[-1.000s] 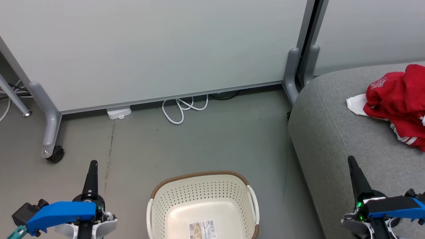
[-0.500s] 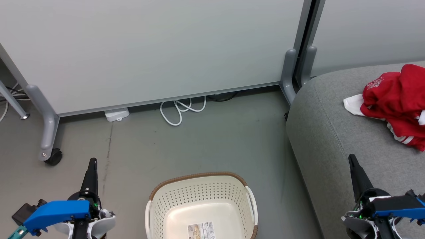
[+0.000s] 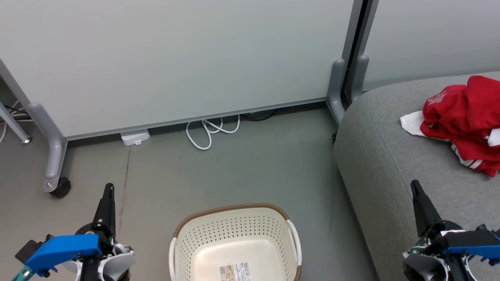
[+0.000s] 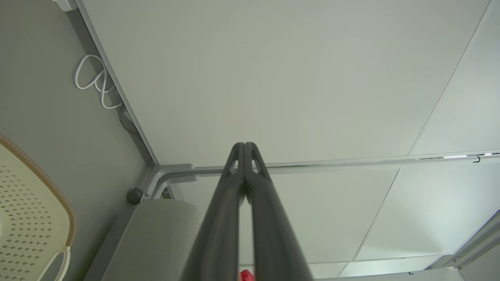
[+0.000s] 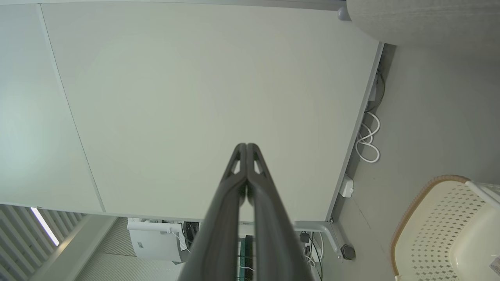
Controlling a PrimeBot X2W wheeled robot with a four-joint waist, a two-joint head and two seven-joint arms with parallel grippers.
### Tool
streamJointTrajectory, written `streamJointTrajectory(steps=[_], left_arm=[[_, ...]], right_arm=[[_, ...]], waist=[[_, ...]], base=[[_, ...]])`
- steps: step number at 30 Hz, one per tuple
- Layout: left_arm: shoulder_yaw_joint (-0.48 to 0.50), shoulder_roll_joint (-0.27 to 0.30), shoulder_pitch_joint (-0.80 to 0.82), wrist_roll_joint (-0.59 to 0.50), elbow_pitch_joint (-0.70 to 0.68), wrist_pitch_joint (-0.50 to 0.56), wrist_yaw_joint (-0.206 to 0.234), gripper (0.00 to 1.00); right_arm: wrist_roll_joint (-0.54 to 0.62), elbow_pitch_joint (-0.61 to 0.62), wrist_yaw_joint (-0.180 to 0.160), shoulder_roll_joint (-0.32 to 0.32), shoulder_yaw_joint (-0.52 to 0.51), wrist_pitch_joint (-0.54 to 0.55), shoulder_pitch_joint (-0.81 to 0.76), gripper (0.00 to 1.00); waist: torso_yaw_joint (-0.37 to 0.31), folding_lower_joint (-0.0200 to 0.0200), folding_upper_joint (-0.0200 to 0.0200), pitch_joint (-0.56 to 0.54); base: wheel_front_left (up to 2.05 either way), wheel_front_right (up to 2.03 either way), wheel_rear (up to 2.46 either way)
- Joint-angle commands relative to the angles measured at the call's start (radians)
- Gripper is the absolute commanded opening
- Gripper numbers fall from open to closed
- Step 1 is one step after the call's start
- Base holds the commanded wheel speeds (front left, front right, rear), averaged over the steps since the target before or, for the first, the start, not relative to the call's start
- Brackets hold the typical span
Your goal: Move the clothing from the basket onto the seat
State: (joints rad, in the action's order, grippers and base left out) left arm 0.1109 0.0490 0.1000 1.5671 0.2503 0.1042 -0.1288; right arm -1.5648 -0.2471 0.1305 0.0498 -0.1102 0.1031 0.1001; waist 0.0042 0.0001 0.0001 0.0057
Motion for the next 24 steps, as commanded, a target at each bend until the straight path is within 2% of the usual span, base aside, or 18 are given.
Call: streamJointTrajectory(steps=[1, 5, 24], left_arm=[[0.004, 0.002, 0.014, 0.021, -0.007, 0.007, -0.003, 0.00], [0.005, 0.002, 0.015, 0.048, -0.007, 0.013, -0.003, 0.00], [0.005, 0.002, 0.013, 0.047, -0.007, 0.014, -0.004, 0.00]], right_arm=[[-0.025, 0.004, 0.000, 0.001, -0.004, 0.008, 0.014, 0.00], [-0.051, 0.004, 0.000, 0.001, -0.006, 0.015, 0.014, 0.00], [-0.049, 0.004, 0.000, 0.001, -0.005, 0.015, 0.014, 0.00]], waist=[[-0.001, -0.0001, -0.0001, -0.001], [-0.004, -0.0001, -0.0001, -0.002], [-0.004, -0.0001, -0.0001, -0.003]], base=[[0.00, 0.00, 0.00], [0.00, 0.00, 0.00], [0.00, 0.00, 0.00]])
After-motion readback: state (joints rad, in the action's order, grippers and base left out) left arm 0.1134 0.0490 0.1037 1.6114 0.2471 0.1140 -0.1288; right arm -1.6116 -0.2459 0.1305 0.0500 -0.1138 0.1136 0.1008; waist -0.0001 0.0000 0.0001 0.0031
